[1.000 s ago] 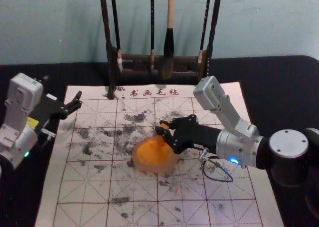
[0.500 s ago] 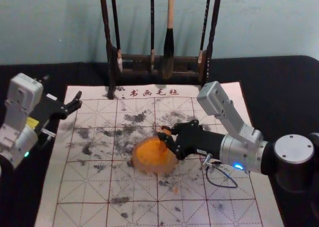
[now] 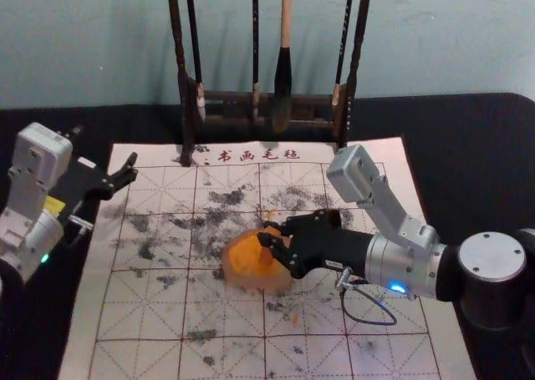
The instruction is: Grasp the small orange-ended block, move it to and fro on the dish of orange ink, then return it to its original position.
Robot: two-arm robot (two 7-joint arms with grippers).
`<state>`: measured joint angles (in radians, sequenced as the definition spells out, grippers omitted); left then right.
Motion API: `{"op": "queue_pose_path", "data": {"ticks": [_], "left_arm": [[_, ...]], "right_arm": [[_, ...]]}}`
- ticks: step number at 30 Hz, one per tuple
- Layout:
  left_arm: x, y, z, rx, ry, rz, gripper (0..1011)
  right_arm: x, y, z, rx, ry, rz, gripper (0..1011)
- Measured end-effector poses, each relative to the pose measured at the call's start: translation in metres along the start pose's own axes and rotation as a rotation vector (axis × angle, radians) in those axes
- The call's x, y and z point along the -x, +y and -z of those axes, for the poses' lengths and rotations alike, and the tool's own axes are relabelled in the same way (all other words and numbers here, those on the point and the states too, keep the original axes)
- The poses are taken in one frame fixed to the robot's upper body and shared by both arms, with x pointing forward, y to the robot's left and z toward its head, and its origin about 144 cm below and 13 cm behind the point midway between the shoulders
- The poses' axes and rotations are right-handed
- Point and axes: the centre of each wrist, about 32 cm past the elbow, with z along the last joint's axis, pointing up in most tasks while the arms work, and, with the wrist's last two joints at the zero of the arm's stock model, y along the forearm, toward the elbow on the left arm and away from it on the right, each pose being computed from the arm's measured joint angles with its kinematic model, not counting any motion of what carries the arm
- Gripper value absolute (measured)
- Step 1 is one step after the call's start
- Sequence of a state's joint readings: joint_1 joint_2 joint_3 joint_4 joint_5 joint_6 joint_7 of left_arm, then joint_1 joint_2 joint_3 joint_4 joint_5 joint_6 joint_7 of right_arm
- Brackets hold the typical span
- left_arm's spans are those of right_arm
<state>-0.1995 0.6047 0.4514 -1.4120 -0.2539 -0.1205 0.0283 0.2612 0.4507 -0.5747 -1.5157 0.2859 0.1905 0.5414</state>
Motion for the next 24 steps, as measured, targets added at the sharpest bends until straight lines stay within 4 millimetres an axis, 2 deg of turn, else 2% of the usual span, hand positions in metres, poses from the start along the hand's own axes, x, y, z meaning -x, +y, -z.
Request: {"op": "queue_pose_path", "data": {"ticks": [24], "left_arm": [[0.0, 0.0, 0.0, 0.0, 0.0, 0.0, 1001]], "right_arm": [[0.003, 0.023, -0.005, -0.006, 0.01, -0.023, 133]]}}
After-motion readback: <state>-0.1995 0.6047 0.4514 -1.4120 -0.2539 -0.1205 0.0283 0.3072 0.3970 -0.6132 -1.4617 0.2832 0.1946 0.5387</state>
